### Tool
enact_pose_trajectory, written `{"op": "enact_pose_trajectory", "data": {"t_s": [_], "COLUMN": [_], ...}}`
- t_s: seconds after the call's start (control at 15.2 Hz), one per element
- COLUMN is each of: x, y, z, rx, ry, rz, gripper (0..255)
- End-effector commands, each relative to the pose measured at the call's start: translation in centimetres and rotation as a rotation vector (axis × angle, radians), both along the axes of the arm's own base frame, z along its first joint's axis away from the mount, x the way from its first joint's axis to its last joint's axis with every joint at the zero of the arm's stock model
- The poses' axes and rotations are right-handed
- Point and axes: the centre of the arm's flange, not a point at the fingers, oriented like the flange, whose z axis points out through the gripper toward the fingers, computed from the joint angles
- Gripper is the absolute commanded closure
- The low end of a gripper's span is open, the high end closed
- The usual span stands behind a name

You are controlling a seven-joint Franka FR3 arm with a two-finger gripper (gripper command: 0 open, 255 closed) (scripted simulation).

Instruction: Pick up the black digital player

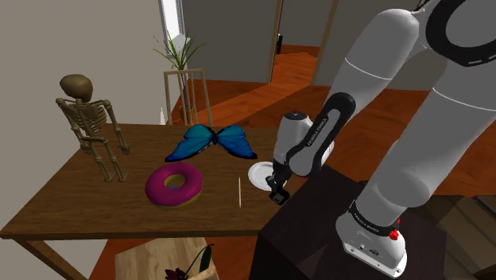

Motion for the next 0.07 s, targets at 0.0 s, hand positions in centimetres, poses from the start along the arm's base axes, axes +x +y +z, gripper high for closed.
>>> {"op": "enact_pose_trajectory", "data": {"t_s": [0.0], "x": [-0.03], "y": [0.13], "z": [0.33], "rx": [0.000], "ry": [0.000], "rz": [0.000], "gripper": [255]}}
